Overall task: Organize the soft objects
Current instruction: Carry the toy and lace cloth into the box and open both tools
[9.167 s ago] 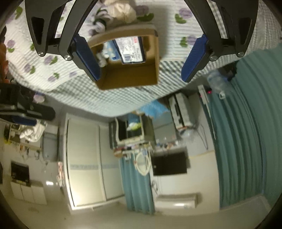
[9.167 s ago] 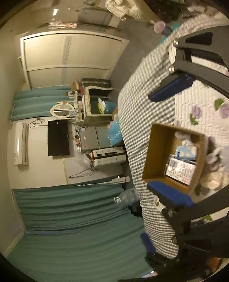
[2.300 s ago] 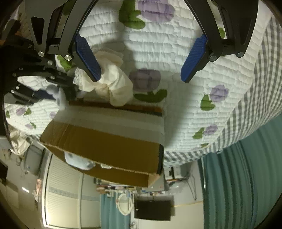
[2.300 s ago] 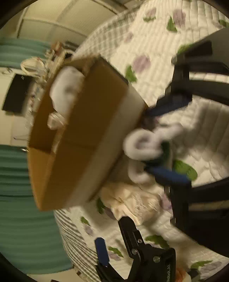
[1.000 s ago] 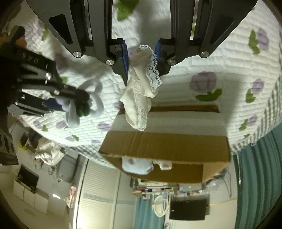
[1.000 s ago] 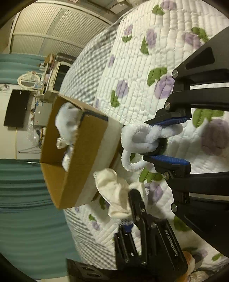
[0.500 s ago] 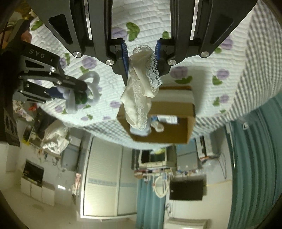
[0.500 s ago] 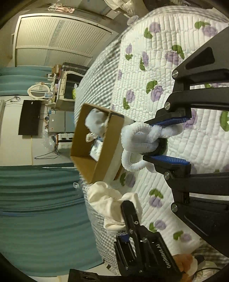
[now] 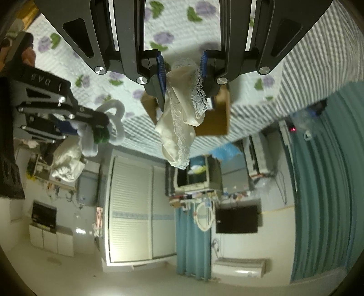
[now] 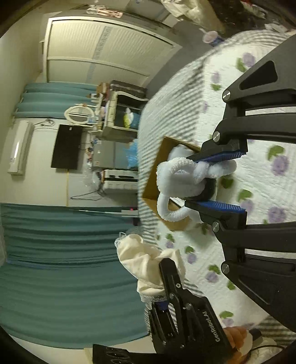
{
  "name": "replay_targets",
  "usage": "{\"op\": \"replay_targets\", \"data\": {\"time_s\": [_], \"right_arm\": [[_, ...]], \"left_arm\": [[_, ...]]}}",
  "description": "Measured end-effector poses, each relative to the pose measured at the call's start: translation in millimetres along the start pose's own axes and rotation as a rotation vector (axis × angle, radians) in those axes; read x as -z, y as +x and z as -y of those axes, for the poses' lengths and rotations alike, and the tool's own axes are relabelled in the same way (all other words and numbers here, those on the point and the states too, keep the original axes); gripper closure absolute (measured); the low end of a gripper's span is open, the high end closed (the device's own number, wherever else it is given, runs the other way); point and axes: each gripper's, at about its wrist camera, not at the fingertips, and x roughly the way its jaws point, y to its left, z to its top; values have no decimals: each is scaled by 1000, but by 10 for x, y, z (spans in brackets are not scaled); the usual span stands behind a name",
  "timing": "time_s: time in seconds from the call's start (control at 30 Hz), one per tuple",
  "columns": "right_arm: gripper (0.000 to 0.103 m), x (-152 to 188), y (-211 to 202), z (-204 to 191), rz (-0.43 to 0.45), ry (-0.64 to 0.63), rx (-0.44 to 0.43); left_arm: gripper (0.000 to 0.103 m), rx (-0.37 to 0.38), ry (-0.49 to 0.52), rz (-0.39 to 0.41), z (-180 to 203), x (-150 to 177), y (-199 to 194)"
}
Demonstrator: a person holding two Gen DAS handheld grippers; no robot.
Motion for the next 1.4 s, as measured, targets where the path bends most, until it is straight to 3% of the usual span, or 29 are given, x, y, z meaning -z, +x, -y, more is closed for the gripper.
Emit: {"op": "replay_targets", "data": {"time_s": [0.37,0.7,0.9,1.0,1.07,1.13,1.17,1.4], "right_arm": [[73,-571,910,232,27,-4,27],[73,-527,2128,571,-61,67,13],[72,-414,2634,662,-89,94,-10],[66,-396,2836,716,-118,109,-10],[43,-406,2897,761,-113,108,29],[39,-403,2865,786,-100,115,41],[39,-411,2853,802,-102,120,43],[39,-595,2285,814,-72,114,92]], "left_arm": [[80,-21,-8,-19,-251,-258,1040],[80,-25,8,-124,-275,-37,1928],[80,-49,45,-150,-270,92,2155],[75,-23,27,-128,-297,118,2144],[64,-27,9,-137,-325,114,2145],[34,-47,-5,-133,-353,102,2127],[30,-61,-12,-126,-358,97,2078],[27,-106,-26,-93,-359,-199,1627]]}}
